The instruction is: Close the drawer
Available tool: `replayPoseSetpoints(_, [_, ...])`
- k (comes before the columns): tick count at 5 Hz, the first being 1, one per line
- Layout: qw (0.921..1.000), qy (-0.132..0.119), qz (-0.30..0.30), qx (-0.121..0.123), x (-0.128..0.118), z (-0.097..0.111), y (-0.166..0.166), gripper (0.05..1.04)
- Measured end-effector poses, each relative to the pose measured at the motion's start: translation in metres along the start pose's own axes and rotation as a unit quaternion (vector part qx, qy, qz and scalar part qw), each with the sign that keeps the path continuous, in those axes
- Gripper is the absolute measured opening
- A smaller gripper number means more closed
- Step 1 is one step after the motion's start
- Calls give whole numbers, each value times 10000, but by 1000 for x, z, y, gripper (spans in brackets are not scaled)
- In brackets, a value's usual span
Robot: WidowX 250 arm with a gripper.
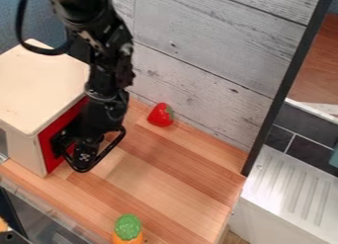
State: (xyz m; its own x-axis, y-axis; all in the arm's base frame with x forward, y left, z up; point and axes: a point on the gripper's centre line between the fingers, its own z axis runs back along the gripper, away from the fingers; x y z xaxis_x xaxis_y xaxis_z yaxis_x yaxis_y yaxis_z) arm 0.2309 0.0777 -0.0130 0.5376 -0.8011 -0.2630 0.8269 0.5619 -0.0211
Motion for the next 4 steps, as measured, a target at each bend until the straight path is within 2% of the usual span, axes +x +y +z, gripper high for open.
replayPoseSetpoints(1, [9999, -79, 52, -120, 1, -3, 2, 1000])
replayPoseSetpoints(2, [9989, -389, 89, -227, 5, -2, -2, 999])
replayPoseSetpoints(3, [9887, -1458, 337, 34, 27, 41, -15, 999])
replayPoseSetpoints(4, [9711, -1976, 1261, 460, 46, 90, -32, 999])
